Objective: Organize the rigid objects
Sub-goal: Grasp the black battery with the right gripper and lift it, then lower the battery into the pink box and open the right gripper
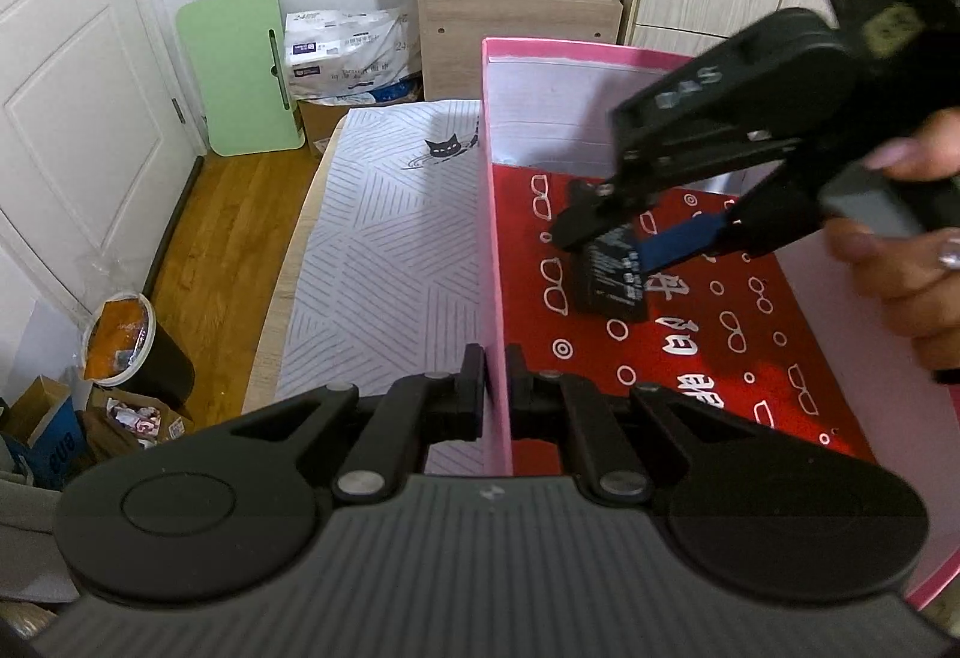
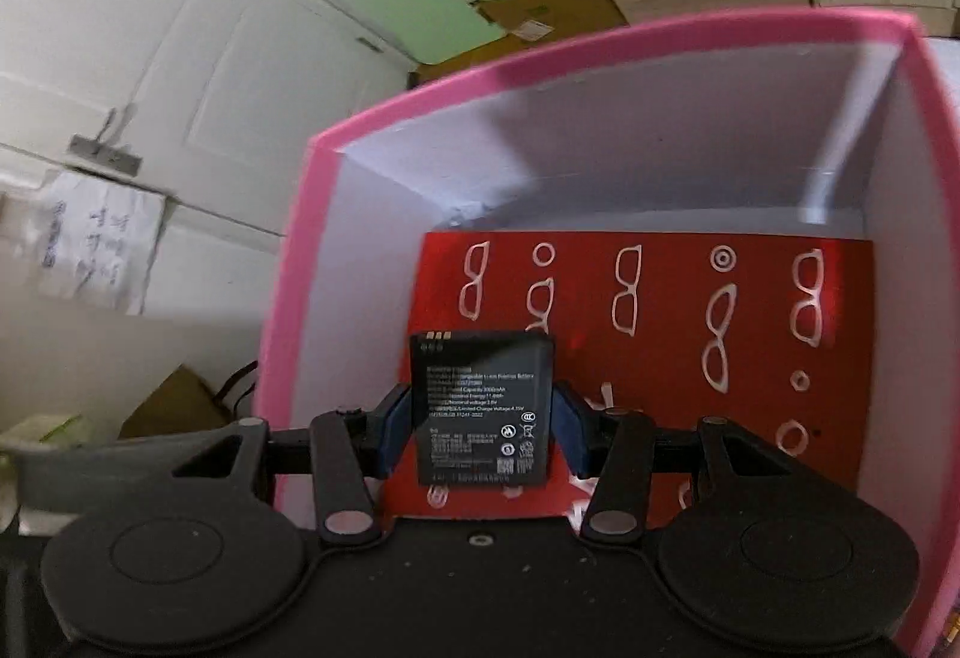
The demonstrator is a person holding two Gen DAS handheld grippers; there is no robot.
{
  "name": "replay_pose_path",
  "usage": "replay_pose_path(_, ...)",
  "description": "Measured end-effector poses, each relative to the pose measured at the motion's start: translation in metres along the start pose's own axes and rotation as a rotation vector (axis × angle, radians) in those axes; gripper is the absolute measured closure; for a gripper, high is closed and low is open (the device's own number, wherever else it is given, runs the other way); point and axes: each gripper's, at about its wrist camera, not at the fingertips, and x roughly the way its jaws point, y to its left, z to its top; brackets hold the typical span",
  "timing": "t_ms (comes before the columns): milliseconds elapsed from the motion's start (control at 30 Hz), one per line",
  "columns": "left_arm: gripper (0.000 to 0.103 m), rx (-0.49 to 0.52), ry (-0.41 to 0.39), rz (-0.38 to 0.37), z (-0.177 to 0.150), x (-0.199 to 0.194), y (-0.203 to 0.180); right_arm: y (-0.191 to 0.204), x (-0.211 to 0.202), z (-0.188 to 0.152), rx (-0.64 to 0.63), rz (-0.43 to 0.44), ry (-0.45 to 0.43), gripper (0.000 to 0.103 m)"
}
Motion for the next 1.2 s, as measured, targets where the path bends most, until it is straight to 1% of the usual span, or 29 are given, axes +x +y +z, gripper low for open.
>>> replay_pose_path(133, 0.098, 0.000, 0.001, 0.000, -0.001, 0.000, -0.001, 0.009, 0.008, 0.001, 0.026, 0.008, -0.015, 0.048)
replay_pose_path(233, 0.098, 0.002, 0.000, 0.001, -0.002, -0.002, -0.002, 0.013, 0.011, 0.006, 0.040, -0.019, -0.037, 0.048)
replay_pose_path(333, 0.097, -0.008, -0.001, -0.005, -0.002, -0.002, -0.001, 0.022, 0.012, 0.003, 0.004, -0.046, -0.051, 0.046)
replay_pose_path(433, 0.098, -0.003, -0.001, 0.001, -0.001, -0.002, -0.002, 0.024, 0.009, 0.000, 0.001, -0.027, -0.053, 0.032)
replay_pose_path(533, 0.098, -0.005, -0.001, 0.000, -0.001, -0.001, -0.002, 0.026, -0.002, -0.006, -0.043, -0.018, -0.063, 0.031)
replay_pose_path(633, 0.097, -0.010, -0.003, -0.004, -0.001, -0.001, 0.000, 0.026, -0.024, -0.010, -0.081, -0.018, -0.098, 0.031)
replay_pose_path(733, 0.097, -0.007, -0.003, -0.005, -0.002, -0.001, 0.000, 0.034, -0.054, -0.020, -0.152, -0.011, -0.157, 0.031)
replay_pose_path(833, 0.097, -0.007, -0.004, -0.007, -0.002, -0.001, 0.000, 0.040, -0.087, -0.033, -0.218, 0.024, -0.208, 0.031)
replay_pose_path(900, 0.097, -0.008, -0.004, -0.008, -0.002, -0.001, 0.000, 0.043, -0.108, -0.046, -0.263, 0.057, -0.239, 0.031)
replay_pose_path(967, 0.097, -0.006, -0.005, -0.007, -0.002, -0.001, 0.000, 0.045, -0.128, -0.060, -0.301, 0.067, -0.277, 0.031)
replay_pose_path(1100, 0.097, -0.006, -0.005, -0.008, -0.002, -0.001, 0.000, 0.036, -0.164, -0.092, -0.372, 0.064, -0.351, 0.029)
replay_pose_path(1200, 0.097, -0.006, -0.005, -0.007, -0.003, -0.001, 0.000, 0.020, -0.180, -0.110, -0.372, 0.042, -0.380, 0.029)
